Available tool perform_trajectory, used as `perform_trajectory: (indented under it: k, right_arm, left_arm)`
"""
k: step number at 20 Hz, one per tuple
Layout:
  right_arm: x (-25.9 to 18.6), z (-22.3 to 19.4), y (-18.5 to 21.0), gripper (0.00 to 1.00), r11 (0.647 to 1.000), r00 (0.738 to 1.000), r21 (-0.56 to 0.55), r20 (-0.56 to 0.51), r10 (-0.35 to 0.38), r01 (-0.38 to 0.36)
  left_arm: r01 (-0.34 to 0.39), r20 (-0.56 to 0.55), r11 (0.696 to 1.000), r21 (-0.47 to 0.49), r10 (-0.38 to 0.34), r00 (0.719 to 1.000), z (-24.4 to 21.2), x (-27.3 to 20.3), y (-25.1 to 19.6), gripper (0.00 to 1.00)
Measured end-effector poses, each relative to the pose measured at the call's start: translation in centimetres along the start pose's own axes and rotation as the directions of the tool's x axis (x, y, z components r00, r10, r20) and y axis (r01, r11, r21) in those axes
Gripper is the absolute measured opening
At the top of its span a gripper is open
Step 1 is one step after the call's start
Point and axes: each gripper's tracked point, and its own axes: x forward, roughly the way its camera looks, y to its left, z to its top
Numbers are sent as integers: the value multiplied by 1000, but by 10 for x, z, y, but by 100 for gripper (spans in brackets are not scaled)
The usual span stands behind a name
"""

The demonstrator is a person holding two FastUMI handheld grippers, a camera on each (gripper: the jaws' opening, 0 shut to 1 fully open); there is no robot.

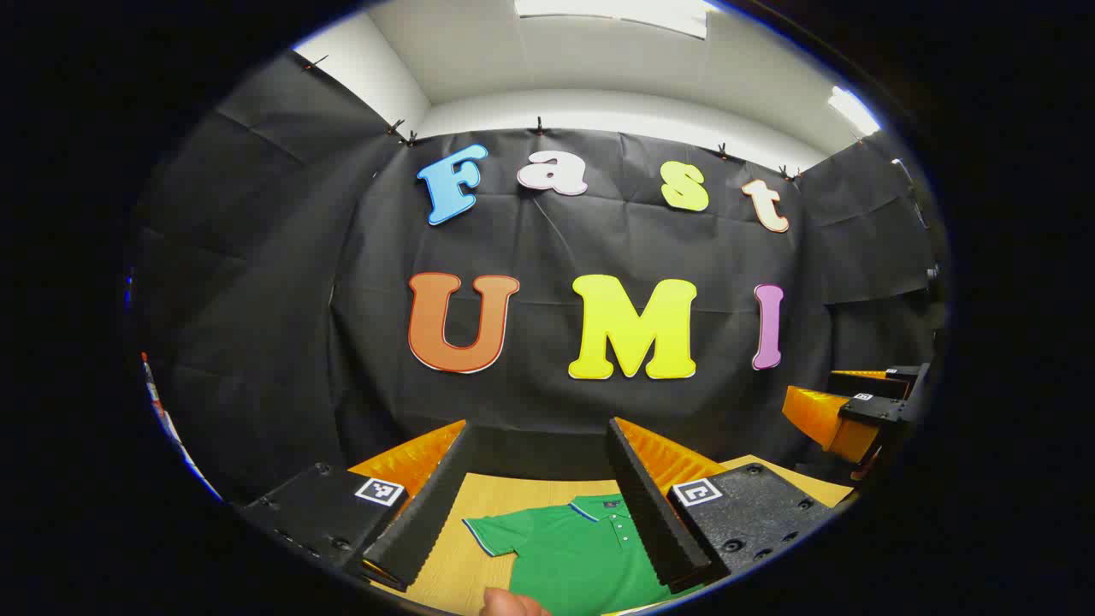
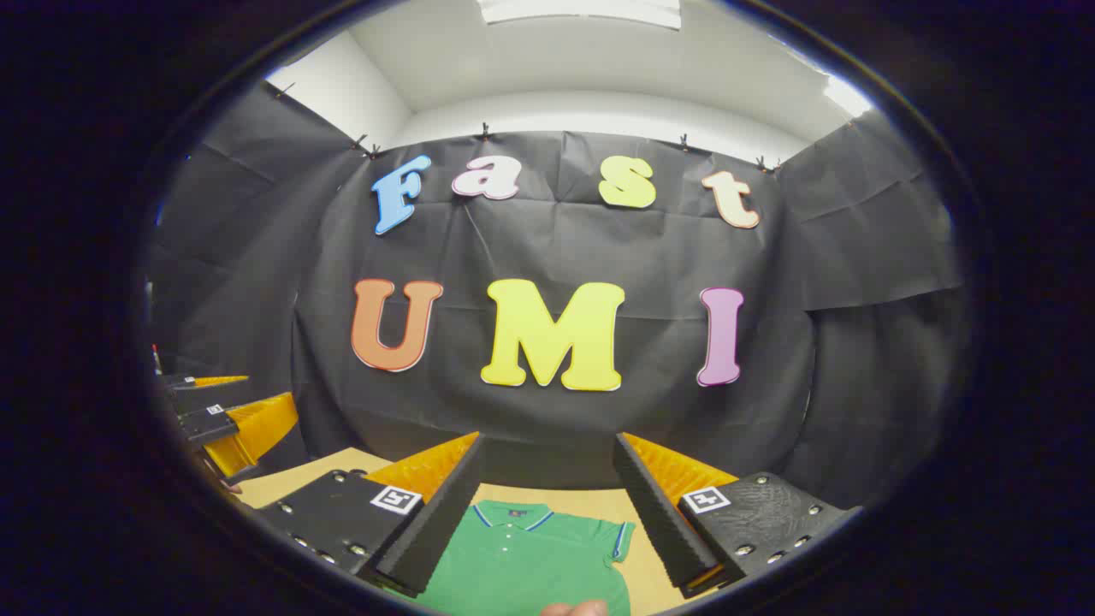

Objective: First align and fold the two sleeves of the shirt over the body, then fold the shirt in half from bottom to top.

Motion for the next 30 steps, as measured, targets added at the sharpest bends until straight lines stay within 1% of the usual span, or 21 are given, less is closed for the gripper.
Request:
perform_trajectory:
  k: [1,3,4,5,6,7,12,13,15,19,20,21,24,27,30]
  right_arm:
    - [1,0,1,95,1000,1000,4,1,3,-3]
    - [5,-1,2,95,1000,1000,6,-1,9,-9]
    - [6,-4,3,95,1000,1000,4,-7,14,-14]
    - [7,-5,3,95,1000,1000,2,-9,18,-18]
    - [7,-4,1,92,1000,1000,0,-8,17,-17]
    - [7,-4,-2,95,1000,1000,1,-4,14,-14]
    - [4,-4,-19,95,1000,1000,-1,-1,-12,12]
    - [4,-4,-22,95,1000,1000,0,0,-15,15]
    - [5,-3,-26,95,1000,1000,0,2,-21,21]
    - [5,-6,-29,95,1000,1000,5,-4,-23,23]
    - [6,-7,-29,95,1000,1000,6,-6,-20,20]
    - [7,-8,-29,95,1000,1000,7,-9,-19,19]
    - [9,-8,-33,95,1000,1000,6,-9,-24,24]
    - [16,-18,-43,95,999,999,-31,-23,-28,27]
    - [43,-36,-66,95,995,998,-95,-63,-30,24]
  left_arm:
    - [-4,3,1000,4,4,1000,1,1,2,98]
    - [-12,3,1000,7,12,1000,1,1,4,98]
    - [-14,-4,1000,5,14,1000,0,2,3,89]
    - [-15,-13,1000,3,15,1000,-2,4,2,89]
    - [-16,-15,1000,3,16,1000,-4,3,2,89]
    - [-17,-15,1000,3,17,1000,-3,2,2,98]
    - [-11,-7,1000,17,11,1000,0,5,-6,98]
    - [-8,-4,1000,20,8,1000,1,7,-7,89]
    - [-4,0,1000,23,4,1000,1,4,-10,98]
    - [1,-9,1000,29,-1,1000,-2,6,-14,98]
    - [-1,-11,1000,27,2,1000,-2,5,-15,100]
    - [-4,-13,1000,25,4,1000,-3,5,-14,98]
    - [-11,-20,1000,17,11,1000,-5,6,-12,98]
    - [-8,-29,1000,19,9,1000,-10,12,-14,98]
    - [2,-45,1000,18,-1,999,-16,18,-19,98]
